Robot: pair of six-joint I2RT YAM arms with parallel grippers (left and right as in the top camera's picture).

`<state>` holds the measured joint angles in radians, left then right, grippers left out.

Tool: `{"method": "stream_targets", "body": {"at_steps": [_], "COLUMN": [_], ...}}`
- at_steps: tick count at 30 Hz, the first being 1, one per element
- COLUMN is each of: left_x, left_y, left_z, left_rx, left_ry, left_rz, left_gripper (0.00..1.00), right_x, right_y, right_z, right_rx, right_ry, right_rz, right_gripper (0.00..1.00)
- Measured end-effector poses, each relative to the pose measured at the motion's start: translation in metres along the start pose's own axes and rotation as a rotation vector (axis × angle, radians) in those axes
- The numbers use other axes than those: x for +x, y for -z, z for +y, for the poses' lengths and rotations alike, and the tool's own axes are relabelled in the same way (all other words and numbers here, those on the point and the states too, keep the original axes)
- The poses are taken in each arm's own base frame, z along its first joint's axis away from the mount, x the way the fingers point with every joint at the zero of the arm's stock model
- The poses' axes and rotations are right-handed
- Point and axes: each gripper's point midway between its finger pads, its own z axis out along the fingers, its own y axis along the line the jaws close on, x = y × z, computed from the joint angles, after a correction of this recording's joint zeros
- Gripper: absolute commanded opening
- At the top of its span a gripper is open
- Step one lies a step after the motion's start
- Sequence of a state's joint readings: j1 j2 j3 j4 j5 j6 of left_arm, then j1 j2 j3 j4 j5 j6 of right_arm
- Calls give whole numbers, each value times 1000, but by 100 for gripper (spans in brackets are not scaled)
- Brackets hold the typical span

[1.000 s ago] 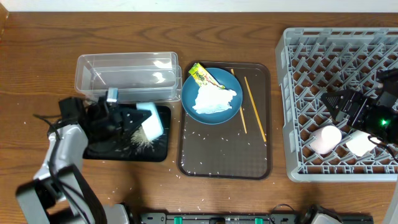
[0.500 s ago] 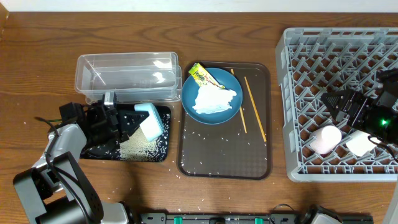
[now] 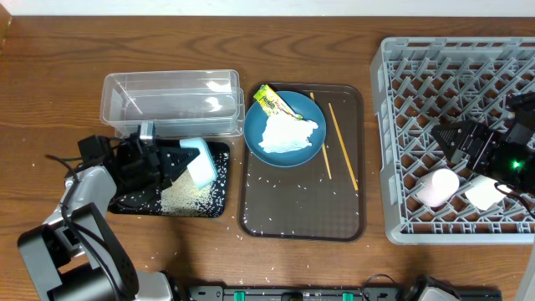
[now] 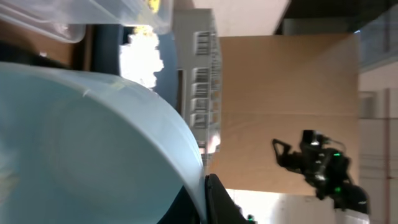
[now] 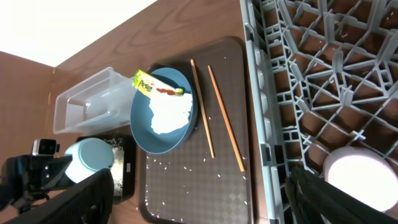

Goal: Sort waste into correct bins and load items into the dishwasher rack

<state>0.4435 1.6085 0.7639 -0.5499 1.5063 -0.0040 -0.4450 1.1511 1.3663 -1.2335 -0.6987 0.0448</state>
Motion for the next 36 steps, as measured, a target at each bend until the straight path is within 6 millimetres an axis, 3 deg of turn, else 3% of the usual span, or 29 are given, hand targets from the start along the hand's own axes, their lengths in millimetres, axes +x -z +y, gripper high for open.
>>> {"method": "stream_targets", "body": {"at_steps": [7, 14, 18, 22, 30, 33, 36], "left_x": [4, 7, 7, 15, 55, 81, 111], "left_y": [0, -1, -2, -12, -51, -73, -94], "left_z": [-4, -13, -4, -16, -65, -85, -86], "left_rx": [15, 22, -31, 8, -150, -263, -375], "left_ry": [82, 24, 30, 26, -196, -344, -448], "left_rz": [7, 12, 13, 57, 186, 227, 268], "left_gripper": [6, 6, 6, 6, 6, 6, 6], "right_x": [0, 1, 1, 2, 2, 2, 2], "right_y": [0, 0, 0, 0, 0, 0, 0], "right_z": [0, 0, 0, 0, 0, 0, 0], "right_rx": [0, 0, 0, 0, 0, 0, 0], "right_ry": [-1, -2, -2, -6, -5, -5, -5], "right_rz": [1, 3, 3, 8, 6, 6, 6], "right_gripper": [87, 87, 88, 88, 88, 88, 88]}}
